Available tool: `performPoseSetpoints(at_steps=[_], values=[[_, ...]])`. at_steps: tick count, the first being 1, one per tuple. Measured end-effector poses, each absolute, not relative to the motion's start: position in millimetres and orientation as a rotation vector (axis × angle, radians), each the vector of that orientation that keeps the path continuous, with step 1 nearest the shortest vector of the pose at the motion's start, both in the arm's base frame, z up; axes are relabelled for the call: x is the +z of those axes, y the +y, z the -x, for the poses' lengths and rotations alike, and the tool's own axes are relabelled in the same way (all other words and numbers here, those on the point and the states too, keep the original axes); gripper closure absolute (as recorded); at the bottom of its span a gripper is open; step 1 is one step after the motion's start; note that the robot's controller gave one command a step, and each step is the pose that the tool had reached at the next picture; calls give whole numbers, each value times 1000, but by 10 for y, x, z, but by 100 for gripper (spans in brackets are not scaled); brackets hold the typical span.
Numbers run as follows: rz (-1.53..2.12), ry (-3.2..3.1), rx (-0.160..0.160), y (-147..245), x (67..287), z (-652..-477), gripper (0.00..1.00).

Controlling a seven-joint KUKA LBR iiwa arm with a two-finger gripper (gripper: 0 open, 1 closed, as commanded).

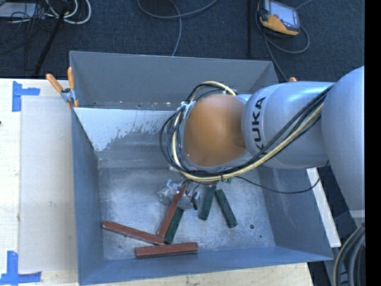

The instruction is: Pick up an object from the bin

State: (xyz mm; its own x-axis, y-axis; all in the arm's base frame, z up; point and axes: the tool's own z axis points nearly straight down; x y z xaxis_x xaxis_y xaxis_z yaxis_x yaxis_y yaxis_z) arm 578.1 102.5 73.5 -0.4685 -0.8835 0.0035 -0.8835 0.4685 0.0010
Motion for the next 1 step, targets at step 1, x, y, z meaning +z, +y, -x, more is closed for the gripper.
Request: performPoseSetpoints(at_steps=[1], values=[[-1911,-2498,3,718,2110,-5097,100]])
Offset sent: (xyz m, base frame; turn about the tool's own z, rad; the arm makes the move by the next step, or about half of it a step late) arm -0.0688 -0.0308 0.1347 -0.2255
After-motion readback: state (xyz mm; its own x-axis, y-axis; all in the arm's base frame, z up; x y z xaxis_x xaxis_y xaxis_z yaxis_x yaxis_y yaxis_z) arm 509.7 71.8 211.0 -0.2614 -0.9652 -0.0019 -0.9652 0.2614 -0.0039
